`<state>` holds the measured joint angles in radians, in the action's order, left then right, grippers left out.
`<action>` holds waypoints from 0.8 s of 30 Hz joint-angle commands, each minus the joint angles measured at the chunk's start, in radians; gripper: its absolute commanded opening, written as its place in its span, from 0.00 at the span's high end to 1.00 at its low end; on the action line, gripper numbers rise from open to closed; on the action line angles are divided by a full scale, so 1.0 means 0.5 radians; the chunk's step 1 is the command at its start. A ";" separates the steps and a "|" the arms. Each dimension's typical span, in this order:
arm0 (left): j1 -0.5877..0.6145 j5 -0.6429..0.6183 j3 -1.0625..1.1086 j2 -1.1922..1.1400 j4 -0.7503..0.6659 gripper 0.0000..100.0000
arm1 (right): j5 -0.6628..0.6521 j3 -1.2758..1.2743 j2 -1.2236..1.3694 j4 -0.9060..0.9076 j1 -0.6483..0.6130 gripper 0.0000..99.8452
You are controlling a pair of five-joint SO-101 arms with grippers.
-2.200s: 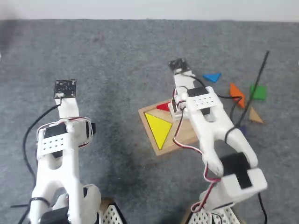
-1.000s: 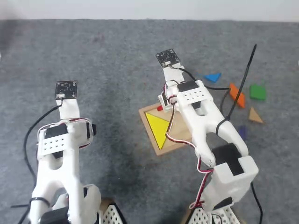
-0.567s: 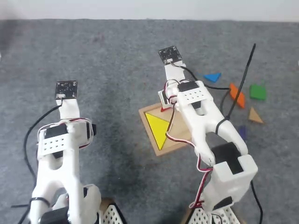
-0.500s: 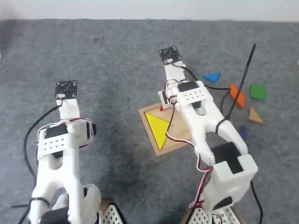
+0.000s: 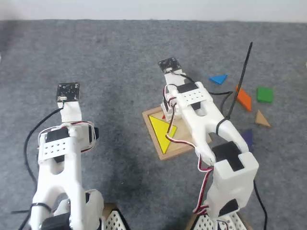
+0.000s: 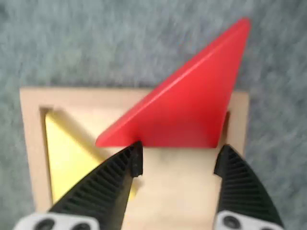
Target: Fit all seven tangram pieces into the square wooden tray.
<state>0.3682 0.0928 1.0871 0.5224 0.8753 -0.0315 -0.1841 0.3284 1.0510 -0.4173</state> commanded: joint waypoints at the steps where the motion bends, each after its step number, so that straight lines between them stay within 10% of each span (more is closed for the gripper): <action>1: -0.015 0.015 -0.008 0.052 -0.034 0.80 | 0.025 0.028 -0.124 0.204 -0.014 0.75; 12: -0.015 0.015 -0.008 0.052 -0.034 0.80 | 0.031 0.021 -0.680 0.173 0.002 0.75; 24: -0.015 0.015 -0.008 0.052 -0.034 0.80 | 0.018 0.089 -0.133 -0.140 -0.176 0.75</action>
<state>0.3682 0.0944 1.0871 0.5224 0.8753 -0.0299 -0.2041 0.2440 0.9651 -0.4987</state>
